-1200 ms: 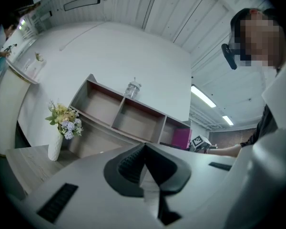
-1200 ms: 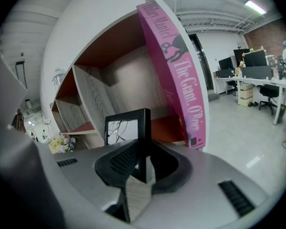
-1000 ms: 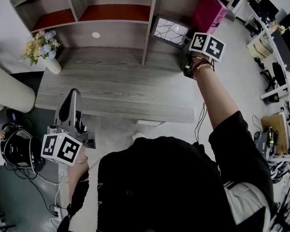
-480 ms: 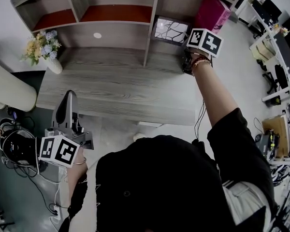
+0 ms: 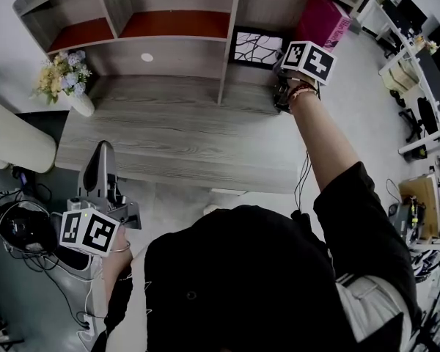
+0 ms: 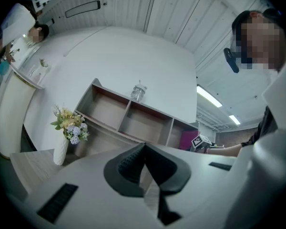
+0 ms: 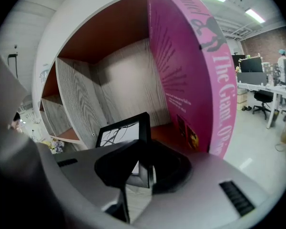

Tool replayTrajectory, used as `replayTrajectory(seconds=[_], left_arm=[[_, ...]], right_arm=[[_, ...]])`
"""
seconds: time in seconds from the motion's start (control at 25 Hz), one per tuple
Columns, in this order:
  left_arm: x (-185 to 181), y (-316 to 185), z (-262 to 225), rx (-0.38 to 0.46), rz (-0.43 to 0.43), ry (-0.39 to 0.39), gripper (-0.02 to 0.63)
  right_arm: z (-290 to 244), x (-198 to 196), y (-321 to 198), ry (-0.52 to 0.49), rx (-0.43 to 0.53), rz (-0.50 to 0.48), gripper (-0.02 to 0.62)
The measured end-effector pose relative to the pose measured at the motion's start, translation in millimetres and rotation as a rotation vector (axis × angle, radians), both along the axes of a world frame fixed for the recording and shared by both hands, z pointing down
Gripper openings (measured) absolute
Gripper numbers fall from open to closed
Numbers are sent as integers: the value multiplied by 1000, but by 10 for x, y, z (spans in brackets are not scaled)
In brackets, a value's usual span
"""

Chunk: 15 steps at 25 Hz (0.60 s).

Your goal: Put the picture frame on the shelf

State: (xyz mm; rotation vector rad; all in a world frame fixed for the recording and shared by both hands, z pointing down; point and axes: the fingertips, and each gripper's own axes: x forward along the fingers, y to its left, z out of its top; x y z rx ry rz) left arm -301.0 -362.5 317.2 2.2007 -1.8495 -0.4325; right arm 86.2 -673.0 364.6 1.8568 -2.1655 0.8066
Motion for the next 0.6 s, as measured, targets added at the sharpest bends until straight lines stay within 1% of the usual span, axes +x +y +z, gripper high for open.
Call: replayTrajectory(seconds=[0.24, 0.6], left_arm=[[4, -59, 23, -4, 5, 6, 11], [-14, -80, 4, -5, -8, 4, 11]], right_arm=[[30, 7, -71, -13, -26, 32, 84], [97, 28, -141, -14, -49, 44, 86]])
